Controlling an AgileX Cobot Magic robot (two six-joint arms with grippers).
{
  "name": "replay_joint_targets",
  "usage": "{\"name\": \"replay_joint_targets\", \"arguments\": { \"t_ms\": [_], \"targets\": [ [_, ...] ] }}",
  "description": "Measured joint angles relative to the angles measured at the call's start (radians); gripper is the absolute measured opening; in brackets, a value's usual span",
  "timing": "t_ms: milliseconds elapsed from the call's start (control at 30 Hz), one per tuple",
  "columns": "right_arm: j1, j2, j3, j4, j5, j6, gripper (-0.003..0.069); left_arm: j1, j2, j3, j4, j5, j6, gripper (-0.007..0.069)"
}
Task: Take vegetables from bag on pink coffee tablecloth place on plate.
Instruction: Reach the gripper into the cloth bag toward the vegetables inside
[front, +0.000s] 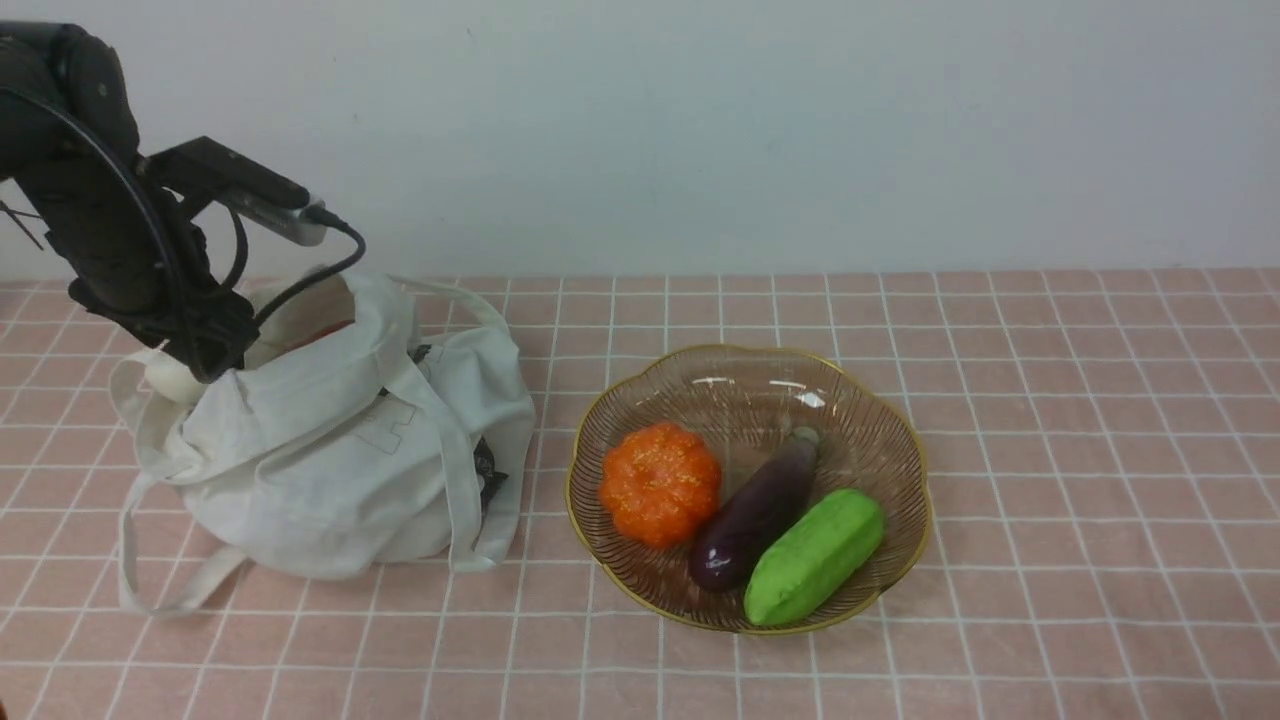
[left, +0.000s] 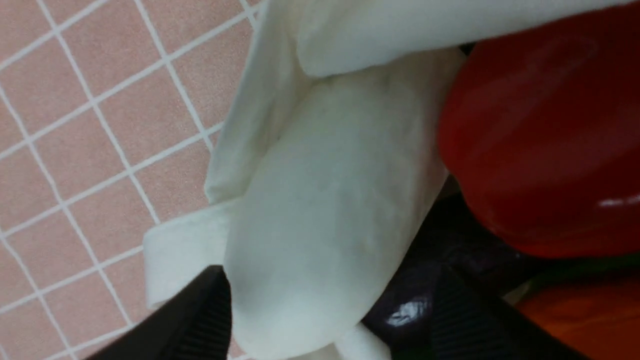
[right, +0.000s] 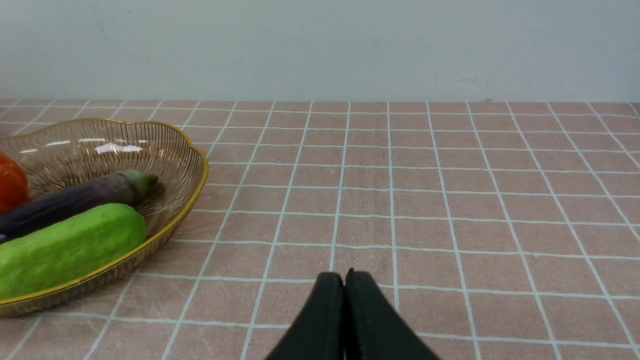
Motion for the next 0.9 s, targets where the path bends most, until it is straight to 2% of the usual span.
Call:
{"name": "replay_joint_targets", "arguments": {
  "t_ms": [200,367,400,433,467,500,567,600,733,900],
  "targets": [
    [0.0,0.0,0.0,0.0,0.0,-0.001,-0.0015,0.0,0.024,0.0,0.003,-0.011,0.0,0.0412],
    [0.0,0.0,0.0,0.0,0.0,-0.002,-0.0015,0.0,0.047,0.0,0.006,-0.009,0.0,0.0323],
    [0.0,0.0,0.0,0.0,0.0,-0.002,-0.0015,0.0,0.051,0.0,0.006,-0.006,-0.001,0.0268],
    [0.0,0.0,0.0,0.0,0.0,-0.002,-0.0015,0.0,0.051,0.0,0.006,-0.006,-0.002,0.026],
    [0.0,0.0,0.0,0.0,0.0,-0.002,-0.0015,0.0,0.051,0.0,0.006,-0.006,-0.008,0.0194],
    [0.0,0.0,0.0,0.0,0.0,-0.002,-0.0015,0.0,0.051,0.0,0.006,-0.006,-0.01,0.0173],
    [0.0,0.0,0.0,0.0,0.0,-0.002,-0.0015,0.0,0.048,0.0,0.006,-0.005,-0.035,0.0048],
    [0.0,0.0,0.0,0.0,0.0,-0.002,-0.0015,0.0,0.046,0.0,0.006,-0.004,-0.042,0.0028],
    [0.0,0.0,0.0,0.0,0.0,-0.002,-0.0015,0.0,0.028,0.0,0.006,-0.001,-0.051,-0.0005],
    [0.0,0.0,0.0,0.0,0.0,-0.002,-0.0015,0.0,0.021,0.0,0.005,-0.015,-0.045,0.0007]
  ]
}}
